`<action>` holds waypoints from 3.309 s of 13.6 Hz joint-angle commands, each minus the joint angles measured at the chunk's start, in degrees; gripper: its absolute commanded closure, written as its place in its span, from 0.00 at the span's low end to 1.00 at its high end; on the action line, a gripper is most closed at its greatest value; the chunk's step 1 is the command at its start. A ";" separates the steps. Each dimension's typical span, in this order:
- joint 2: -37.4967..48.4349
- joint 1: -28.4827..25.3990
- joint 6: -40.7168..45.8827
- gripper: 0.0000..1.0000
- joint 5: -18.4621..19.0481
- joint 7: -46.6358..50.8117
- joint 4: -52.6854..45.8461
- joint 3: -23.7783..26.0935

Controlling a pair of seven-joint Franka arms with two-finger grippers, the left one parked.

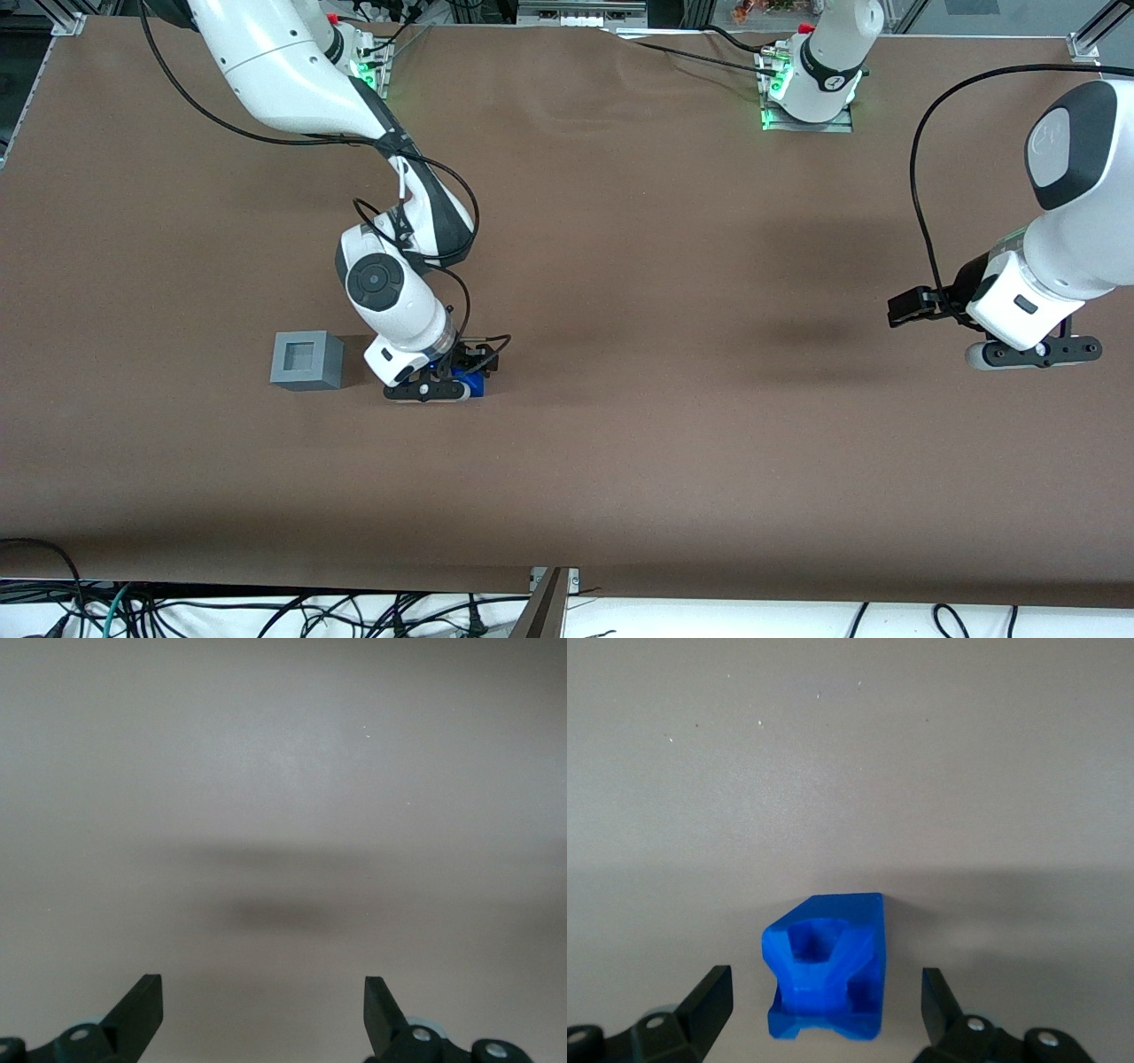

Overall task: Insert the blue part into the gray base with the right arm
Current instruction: 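Lower the right gripper and close it on the blue block, then lift the blue block and carry it over the gray base, then lower the blue block into the gray base's hole and open the gripper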

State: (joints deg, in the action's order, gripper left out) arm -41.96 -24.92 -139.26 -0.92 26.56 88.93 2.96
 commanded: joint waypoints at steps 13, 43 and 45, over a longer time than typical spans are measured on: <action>10.03 10.92 25.06 0.77 -0.49 -18.54 -5.09 -1.64; 20.51 18.15 6.28 0.76 -1.19 -26.92 19.53 -4.45; 20.51 18.15 6.46 0.76 -2.25 -26.92 19.53 -4.36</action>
State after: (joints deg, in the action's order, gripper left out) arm -21.79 -6.57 -131.91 -1.90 -0.53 107.64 -1.59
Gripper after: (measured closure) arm 0.498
